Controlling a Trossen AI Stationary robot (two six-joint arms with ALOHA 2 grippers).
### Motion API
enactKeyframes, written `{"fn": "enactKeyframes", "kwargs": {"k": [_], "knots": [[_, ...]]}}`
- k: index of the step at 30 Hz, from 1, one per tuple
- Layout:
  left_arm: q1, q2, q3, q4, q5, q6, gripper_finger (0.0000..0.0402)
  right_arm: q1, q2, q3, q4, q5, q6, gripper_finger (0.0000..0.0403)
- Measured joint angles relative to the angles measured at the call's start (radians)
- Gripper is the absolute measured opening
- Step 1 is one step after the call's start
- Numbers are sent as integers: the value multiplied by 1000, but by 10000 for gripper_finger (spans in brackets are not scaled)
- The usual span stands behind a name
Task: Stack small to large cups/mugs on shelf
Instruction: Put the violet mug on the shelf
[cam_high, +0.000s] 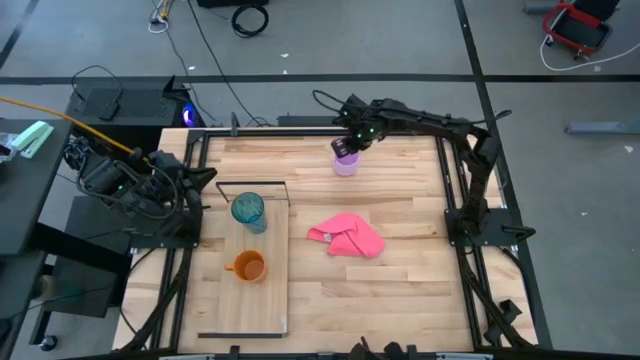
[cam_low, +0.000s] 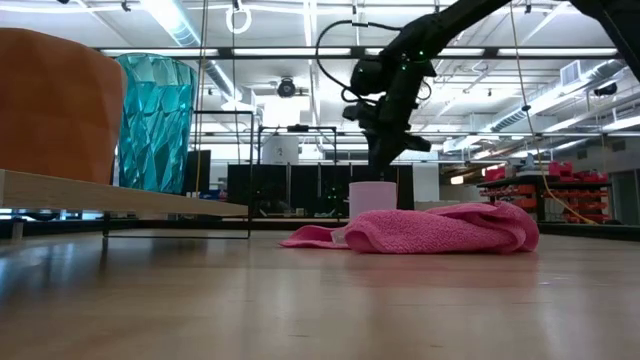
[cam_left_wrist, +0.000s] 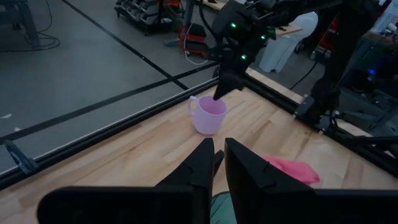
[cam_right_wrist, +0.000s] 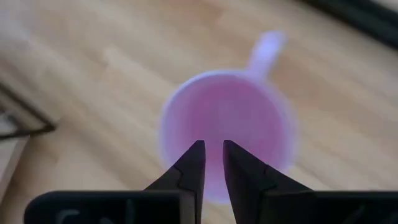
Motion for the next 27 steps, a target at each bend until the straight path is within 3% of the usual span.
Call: {"fn": "enactKeyframes", "kwargs": {"k": [10, 27], "knots": [[0, -4, 0, -26, 1, 0, 50, 87, 4, 0, 81, 40, -57, 64], [0, -3, 0, -25, 1, -8, 60, 90, 46, 0, 91, 82, -72, 64]]}}
